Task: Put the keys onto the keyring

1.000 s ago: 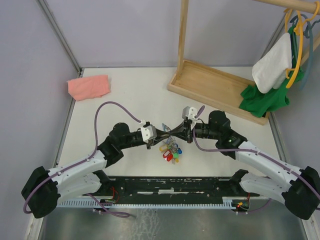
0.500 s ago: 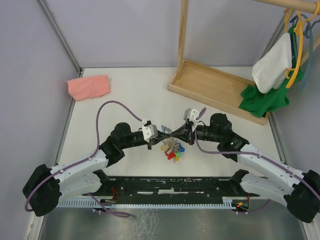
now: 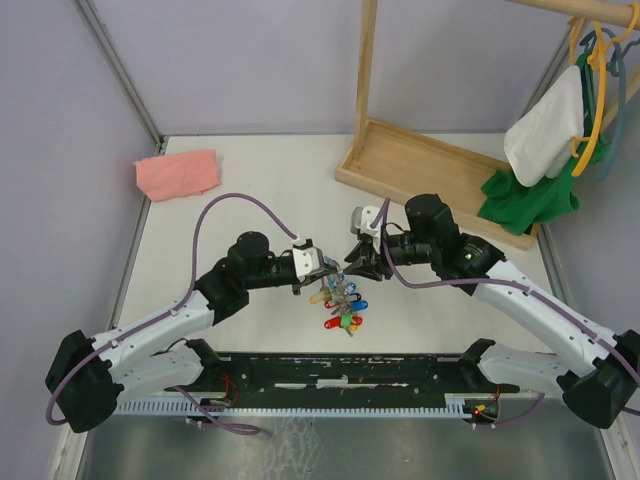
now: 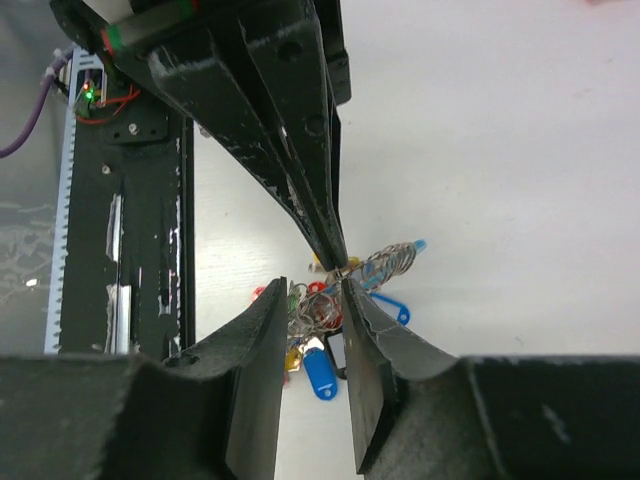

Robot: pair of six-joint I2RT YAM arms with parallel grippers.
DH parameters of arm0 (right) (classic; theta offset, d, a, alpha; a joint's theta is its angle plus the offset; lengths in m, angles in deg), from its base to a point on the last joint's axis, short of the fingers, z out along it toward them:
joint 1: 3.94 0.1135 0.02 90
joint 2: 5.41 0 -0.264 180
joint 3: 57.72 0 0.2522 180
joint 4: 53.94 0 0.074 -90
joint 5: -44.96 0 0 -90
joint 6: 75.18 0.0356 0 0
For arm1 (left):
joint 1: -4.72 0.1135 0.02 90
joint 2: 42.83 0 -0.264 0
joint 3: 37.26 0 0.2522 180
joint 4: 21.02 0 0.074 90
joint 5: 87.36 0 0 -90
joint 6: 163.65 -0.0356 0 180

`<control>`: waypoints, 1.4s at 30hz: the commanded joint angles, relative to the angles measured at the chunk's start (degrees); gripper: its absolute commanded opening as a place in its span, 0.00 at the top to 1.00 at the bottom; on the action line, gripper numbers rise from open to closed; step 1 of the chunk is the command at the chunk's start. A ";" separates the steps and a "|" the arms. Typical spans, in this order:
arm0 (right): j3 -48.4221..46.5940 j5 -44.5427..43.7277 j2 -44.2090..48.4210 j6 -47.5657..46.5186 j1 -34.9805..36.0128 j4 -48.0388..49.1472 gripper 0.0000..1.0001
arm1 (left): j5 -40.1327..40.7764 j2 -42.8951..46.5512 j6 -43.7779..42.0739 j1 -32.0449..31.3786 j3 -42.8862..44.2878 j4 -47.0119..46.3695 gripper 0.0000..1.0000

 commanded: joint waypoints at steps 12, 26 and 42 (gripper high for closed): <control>-1.07 3.54 -7.09 -8.37 0.10 -3.53 0.61 | -3.66 -0.20 -3.07 -0.31 1.44 -1.40 0.97; 1.09 3.94 -8.85 -16.57 0.01 -2.21 0.66 | -4.48 0.19 -3.07 -0.44 1.31 -1.40 0.97; 1.35 7.78 -10.34 -20.36 -0.44 -1.91 0.89 | -4.69 -0.07 -3.20 -0.51 1.57 -1.01 0.97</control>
